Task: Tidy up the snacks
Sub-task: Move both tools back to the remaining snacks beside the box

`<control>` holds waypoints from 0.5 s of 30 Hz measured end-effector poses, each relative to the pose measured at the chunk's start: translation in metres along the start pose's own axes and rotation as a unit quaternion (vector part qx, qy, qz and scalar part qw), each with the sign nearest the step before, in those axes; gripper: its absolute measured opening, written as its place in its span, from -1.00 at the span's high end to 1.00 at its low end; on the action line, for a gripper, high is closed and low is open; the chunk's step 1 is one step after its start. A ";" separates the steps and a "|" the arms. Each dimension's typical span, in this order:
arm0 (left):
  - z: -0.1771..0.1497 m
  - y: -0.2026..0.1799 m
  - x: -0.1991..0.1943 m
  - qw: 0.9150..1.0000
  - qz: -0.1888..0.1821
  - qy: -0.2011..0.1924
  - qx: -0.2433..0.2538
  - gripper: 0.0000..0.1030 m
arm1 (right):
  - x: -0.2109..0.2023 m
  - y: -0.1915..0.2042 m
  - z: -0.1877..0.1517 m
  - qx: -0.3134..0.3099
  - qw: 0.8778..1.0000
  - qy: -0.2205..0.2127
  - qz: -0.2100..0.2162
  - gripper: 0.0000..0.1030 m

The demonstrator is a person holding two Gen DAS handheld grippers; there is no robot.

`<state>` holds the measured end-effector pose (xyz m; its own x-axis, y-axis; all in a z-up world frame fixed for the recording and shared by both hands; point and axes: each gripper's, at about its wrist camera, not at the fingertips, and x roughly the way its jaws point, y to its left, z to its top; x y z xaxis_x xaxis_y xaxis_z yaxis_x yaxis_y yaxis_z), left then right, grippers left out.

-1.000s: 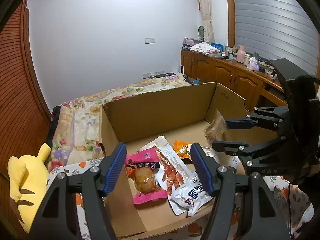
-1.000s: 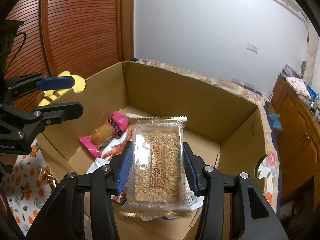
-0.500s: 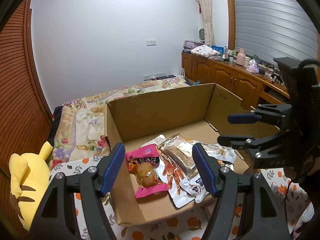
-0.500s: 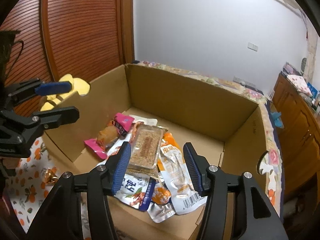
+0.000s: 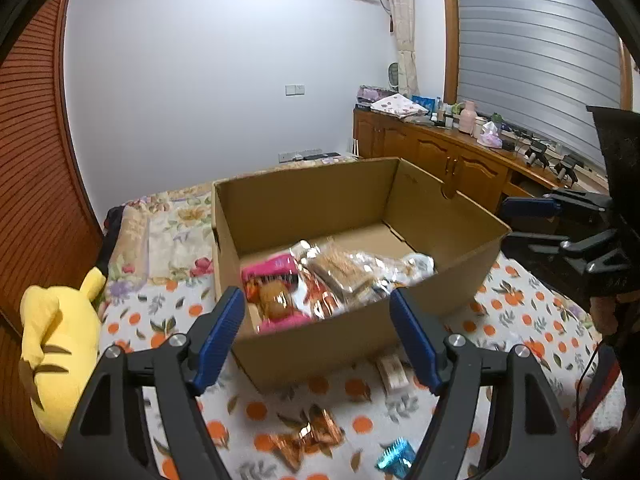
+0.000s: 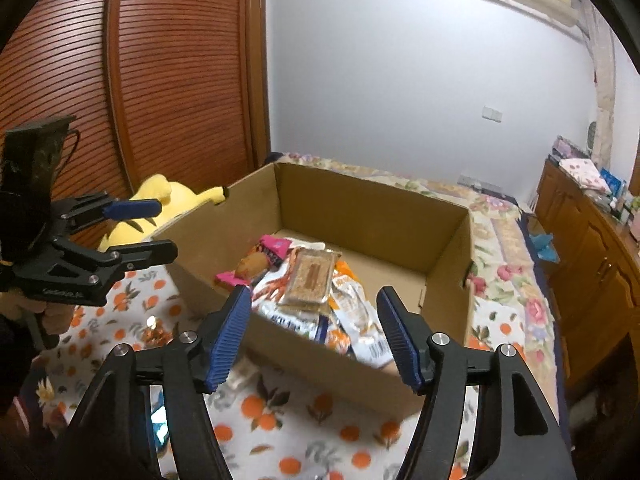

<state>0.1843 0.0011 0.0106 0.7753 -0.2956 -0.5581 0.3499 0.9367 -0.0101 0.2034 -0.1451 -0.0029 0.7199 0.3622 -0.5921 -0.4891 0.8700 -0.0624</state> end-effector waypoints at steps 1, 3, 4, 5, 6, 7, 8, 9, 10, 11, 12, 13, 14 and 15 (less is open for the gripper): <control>-0.005 -0.001 -0.002 1.000 0.000 0.001 -0.001 -0.47 | -0.004 0.001 -0.003 0.001 1.000 0.000 -0.001 -0.33; -0.014 -0.003 -0.005 1.000 0.000 0.006 -0.004 -0.47 | -0.014 0.002 -0.011 0.003 1.000 0.000 -0.003 -0.33; -0.020 -0.003 -0.005 1.000 -0.001 0.010 -0.006 -0.47 | -0.017 0.003 -0.015 0.005 1.000 0.001 -0.004 -0.34; -0.025 -0.004 -0.006 1.000 -0.002 0.014 -0.008 -0.47 | -0.021 0.003 -0.020 0.008 1.000 0.003 -0.006 -0.35; -0.032 -0.005 -0.006 1.000 -0.002 0.019 -0.011 -0.47 | -0.024 0.003 -0.024 0.009 1.000 0.005 -0.006 -0.35; -0.039 -0.005 -0.005 1.000 -0.004 0.026 -0.016 -0.47 | -0.026 0.002 -0.029 0.012 1.000 0.008 -0.008 -0.35; -0.044 -0.006 -0.004 0.999 -0.005 0.031 -0.019 -0.47 | -0.027 0.001 -0.035 0.014 1.000 0.013 -0.010 -0.35; -0.052 -0.008 -0.004 0.999 -0.007 0.038 -0.024 -0.47 | -0.027 0.000 -0.041 0.018 1.000 0.018 -0.013 -0.35; -0.058 -0.010 -0.003 0.999 -0.007 0.042 -0.027 -0.47 | -0.027 -0.001 -0.047 0.022 0.999 0.023 -0.015 -0.36; -0.064 -0.012 -0.002 0.998 -0.007 0.048 -0.030 -0.47 | -0.026 -0.002 -0.056 0.028 0.999 0.030 -0.016 -0.36; -0.069 -0.015 -0.001 0.998 -0.008 0.053 -0.032 -0.47 | -0.024 -0.003 -0.062 0.032 0.999 0.036 -0.018 -0.36; -0.073 -0.017 -0.001 0.998 -0.008 0.056 -0.034 -0.47 | -0.023 -0.004 -0.068 0.035 0.998 0.042 -0.019 -0.36; -0.077 -0.020 0.000 0.998 -0.009 0.059 -0.035 -0.47 | -0.022 -0.004 -0.074 0.038 0.998 0.047 -0.020 -0.36; -0.082 -0.023 0.000 0.997 -0.010 0.063 -0.036 -0.47 | -0.020 -0.005 -0.081 0.042 0.997 0.053 -0.020 -0.36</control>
<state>0.1333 -0.0051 -0.0574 0.6944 -0.2932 -0.6571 0.3226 0.9431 -0.0799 0.1511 -0.1838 -0.0556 0.6796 0.2928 -0.6726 -0.4142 0.9099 -0.0224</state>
